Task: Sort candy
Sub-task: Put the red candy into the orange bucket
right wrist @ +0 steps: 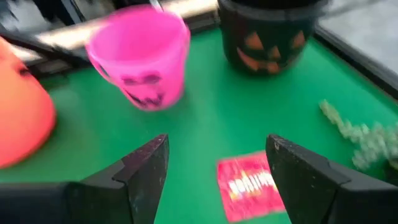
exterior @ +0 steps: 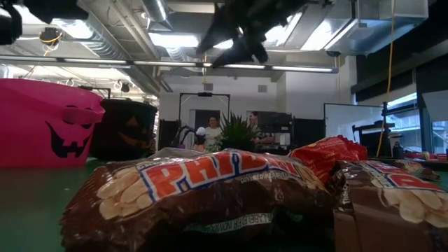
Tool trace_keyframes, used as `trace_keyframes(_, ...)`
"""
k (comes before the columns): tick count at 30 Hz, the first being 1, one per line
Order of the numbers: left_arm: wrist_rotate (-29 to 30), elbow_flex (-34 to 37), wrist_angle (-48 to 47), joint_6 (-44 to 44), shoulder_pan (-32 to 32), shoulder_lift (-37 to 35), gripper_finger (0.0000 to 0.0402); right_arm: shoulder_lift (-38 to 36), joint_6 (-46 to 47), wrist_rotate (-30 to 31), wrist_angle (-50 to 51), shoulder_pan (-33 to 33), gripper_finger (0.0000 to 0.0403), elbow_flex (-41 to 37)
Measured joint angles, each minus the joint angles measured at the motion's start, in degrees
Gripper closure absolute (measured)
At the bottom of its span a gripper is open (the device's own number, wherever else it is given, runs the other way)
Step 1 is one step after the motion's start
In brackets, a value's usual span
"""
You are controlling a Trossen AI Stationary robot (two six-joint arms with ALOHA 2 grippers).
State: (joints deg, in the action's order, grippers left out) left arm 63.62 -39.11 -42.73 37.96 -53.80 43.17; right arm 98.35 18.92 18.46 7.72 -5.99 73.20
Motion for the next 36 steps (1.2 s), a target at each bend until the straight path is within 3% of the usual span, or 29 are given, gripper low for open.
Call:
trace_keyframes(6,-4.2,4.4,18.2,-14.3,1.5,-4.8,0.0202,3.5,1.2,-2.9,-0.2,2.5,0.0139,-0.1)
trace_keyframes(11,-11.8,9.4,34.7,-28.4,4.7,-5.3,0.0202,7.3,3.4,-4.1,-0.4,4.5,0.0139,-0.1)
trace_keyframes(19,-25.4,15.8,53.2,-34.1,12.7,-5.4,0.0202,11.9,3.7,-5.2,-0.2,6.5,0.0139,-0.1)
trace_keyframes(30,-30.3,16.4,54.5,-32.5,18.6,-5.3,0.0202,17.1,6.6,-12.6,-0.6,11.5,0.0139,-0.1)
trace_keyframes(36,-30.4,16.4,54.7,-32.4,19.3,-5.3,0.0202,19.3,4.6,-10.9,3.0,10.9,0.0139,4.7)
